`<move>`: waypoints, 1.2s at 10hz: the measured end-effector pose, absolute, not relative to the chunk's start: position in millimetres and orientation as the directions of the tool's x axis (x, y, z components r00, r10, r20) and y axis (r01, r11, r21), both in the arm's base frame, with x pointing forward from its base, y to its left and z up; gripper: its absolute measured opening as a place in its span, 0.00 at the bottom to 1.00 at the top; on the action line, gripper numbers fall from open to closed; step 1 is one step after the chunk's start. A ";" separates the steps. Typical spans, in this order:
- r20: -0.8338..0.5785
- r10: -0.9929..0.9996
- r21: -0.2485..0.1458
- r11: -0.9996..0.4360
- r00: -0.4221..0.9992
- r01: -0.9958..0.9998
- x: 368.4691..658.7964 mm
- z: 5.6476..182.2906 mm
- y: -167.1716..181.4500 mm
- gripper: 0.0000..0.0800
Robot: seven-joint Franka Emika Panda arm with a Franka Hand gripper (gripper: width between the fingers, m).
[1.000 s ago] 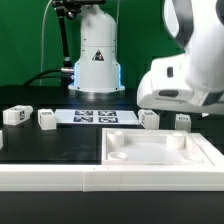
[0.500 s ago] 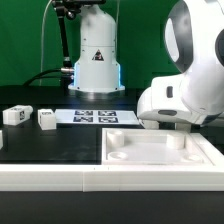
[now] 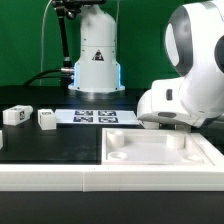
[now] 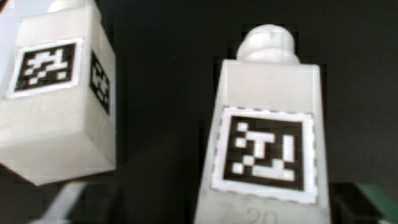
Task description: Assemble one leg
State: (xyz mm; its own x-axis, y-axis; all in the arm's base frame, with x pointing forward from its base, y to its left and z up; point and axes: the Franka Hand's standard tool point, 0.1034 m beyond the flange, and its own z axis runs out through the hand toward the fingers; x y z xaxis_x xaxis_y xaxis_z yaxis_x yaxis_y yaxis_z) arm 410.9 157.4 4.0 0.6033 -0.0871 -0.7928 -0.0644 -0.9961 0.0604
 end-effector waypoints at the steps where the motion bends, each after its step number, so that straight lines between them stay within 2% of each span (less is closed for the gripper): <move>1: -0.793 -0.087 0.060 -0.996 0.603 -0.064 411.0 4.1 157.4 0.46; 2: -0.793 -0.087 0.060 -0.996 0.603 -0.064 411.0 4.1 157.4 0.36; 7: -0.793 -0.077 0.053 -0.997 0.604 -0.058 411.8 5.2 156.2 0.36; 8: -0.795 -0.045 0.027 -0.999 0.605 -0.038 416.0 17.2 152.0 0.36; 9: -0.798 -0.035 0.020 -0.999 0.602 -0.031 420.9 40.3 149.4 0.36; 11: -0.807 -0.032 0.020 -0.999 0.590 -0.027 428.6 80.8 145.3 0.36; 12: -0.801 -0.028 0.017 -1.000 0.598 -0.024 435.4 95.2 146.4 0.36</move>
Offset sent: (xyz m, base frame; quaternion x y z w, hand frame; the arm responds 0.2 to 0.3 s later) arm 0.0000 0.0000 0.0000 0.0000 0.0000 0.0000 1.0000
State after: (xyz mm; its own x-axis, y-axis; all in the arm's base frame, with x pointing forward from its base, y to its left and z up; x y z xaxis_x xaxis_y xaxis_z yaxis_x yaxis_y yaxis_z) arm 435.4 146.4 95.2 0.5979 -0.0280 -0.8011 -0.0240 -0.9996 0.0170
